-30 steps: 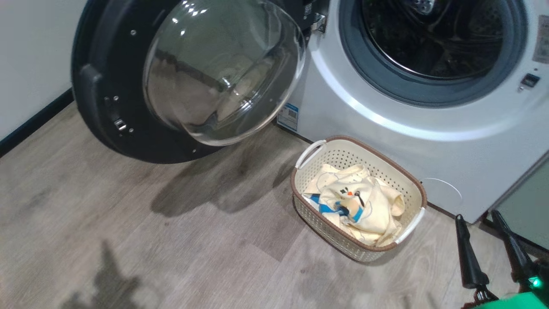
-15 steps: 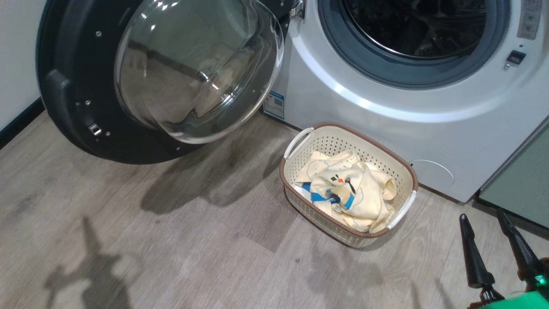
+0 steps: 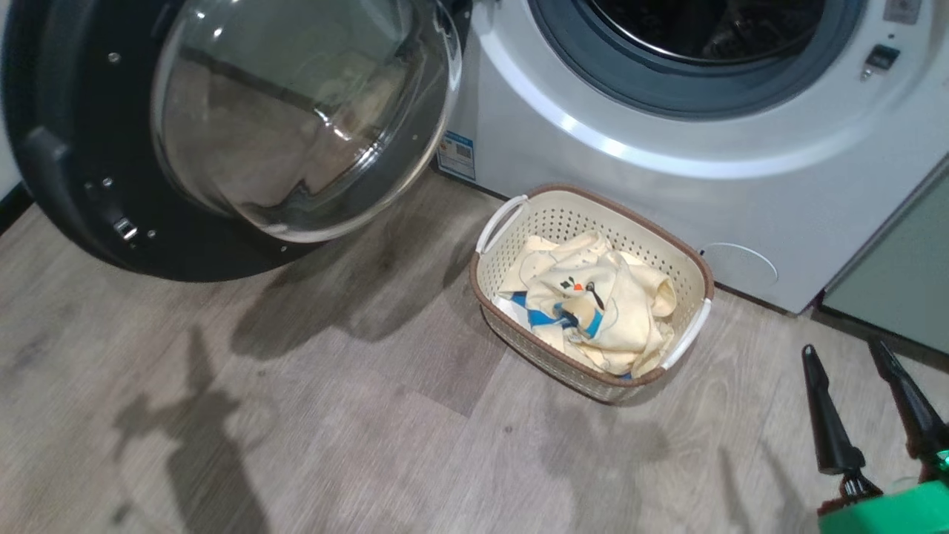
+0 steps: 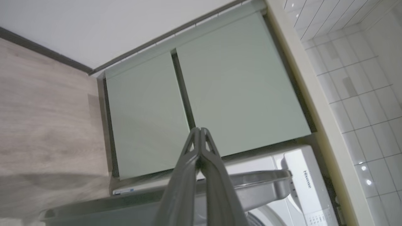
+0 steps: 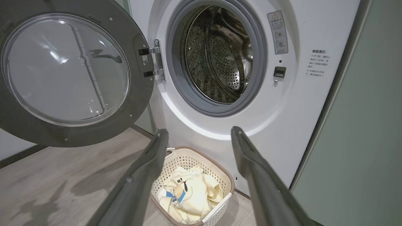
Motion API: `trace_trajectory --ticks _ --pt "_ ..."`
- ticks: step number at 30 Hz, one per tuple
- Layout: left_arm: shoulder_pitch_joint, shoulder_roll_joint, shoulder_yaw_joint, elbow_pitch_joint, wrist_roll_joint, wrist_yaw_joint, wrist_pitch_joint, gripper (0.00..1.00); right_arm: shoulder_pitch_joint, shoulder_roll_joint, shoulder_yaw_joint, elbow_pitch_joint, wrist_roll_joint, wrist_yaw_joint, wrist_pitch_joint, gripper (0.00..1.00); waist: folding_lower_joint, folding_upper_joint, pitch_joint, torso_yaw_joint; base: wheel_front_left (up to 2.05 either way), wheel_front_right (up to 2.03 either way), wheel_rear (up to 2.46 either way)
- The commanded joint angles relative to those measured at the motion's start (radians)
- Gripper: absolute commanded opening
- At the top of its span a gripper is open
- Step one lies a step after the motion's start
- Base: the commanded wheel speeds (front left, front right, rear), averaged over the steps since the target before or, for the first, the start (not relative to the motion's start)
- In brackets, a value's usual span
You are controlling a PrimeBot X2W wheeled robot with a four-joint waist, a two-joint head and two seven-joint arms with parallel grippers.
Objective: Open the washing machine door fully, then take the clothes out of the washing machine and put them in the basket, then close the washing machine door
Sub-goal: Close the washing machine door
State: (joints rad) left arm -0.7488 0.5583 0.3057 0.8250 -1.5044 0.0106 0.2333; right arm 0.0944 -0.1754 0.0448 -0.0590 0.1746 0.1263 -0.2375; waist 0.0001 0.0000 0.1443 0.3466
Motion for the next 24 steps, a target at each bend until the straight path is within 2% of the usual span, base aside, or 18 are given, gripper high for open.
trace_trajectory --ticks 1,24 --pt "-0.044 0.071 0.011 -0.024 0.010 -0.006 0.009 0.00 -0.036 -0.027 0.019 -0.035 0.000 0.004 0.001 1.00 -0.0001 0.0000 0.006 -0.007 0.00 0.00 0.00" --pt "-0.055 0.051 -0.056 0.068 0.032 -0.065 0.110 0.00 -0.047 -0.036 0.016 -0.040 -0.001 0.004 0.001 1.00 -0.0001 0.0000 0.022 -0.043 0.00 0.00 0.00"
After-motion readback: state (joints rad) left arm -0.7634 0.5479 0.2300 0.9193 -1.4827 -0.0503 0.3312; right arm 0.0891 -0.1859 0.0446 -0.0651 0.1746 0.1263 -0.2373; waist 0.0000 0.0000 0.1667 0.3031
